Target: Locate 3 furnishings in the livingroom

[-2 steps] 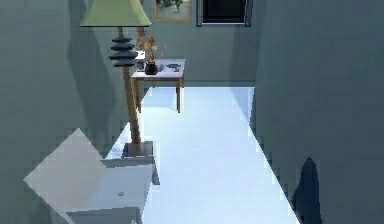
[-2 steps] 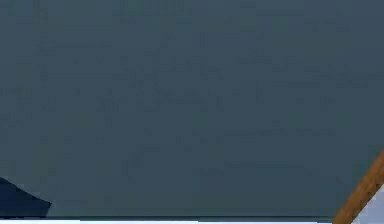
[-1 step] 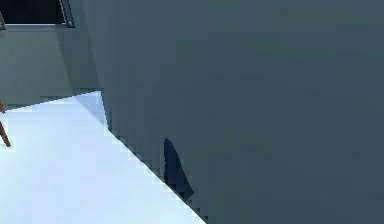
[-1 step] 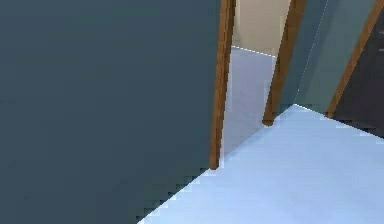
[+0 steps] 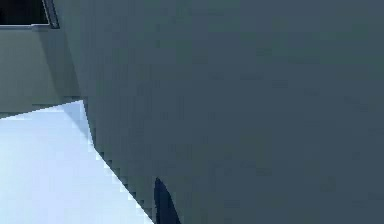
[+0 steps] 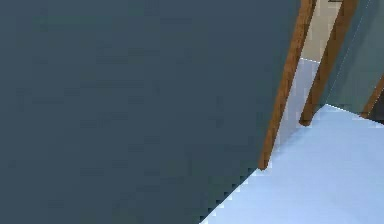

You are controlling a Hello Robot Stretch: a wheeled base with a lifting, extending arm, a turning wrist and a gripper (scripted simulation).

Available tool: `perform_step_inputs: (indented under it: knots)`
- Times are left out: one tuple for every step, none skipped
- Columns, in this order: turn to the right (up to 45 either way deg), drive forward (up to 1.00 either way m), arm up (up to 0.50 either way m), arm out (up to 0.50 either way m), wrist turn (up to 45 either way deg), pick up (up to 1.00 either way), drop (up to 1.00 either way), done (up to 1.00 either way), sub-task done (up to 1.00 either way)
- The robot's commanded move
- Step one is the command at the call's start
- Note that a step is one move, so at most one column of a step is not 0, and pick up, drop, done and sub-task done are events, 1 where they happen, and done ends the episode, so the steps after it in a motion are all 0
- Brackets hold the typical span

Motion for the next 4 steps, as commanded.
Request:
perform_step_inputs:
  knots:
    - [-45.0,0.00,0.00,0.00,0.0,0.00,0.00,0.00,0.00]
    - [-42.0,0.00,0.00,0.00,0.0,0.00,0.00,0.00,0.00]
    - [0.0,0.00,0.00,0.00,0.0,0.00,0.00,0.00,1.00]
    - [42.0,0.00,0.00,0.00,0.0,0.00,0.00,0.00,0.00]
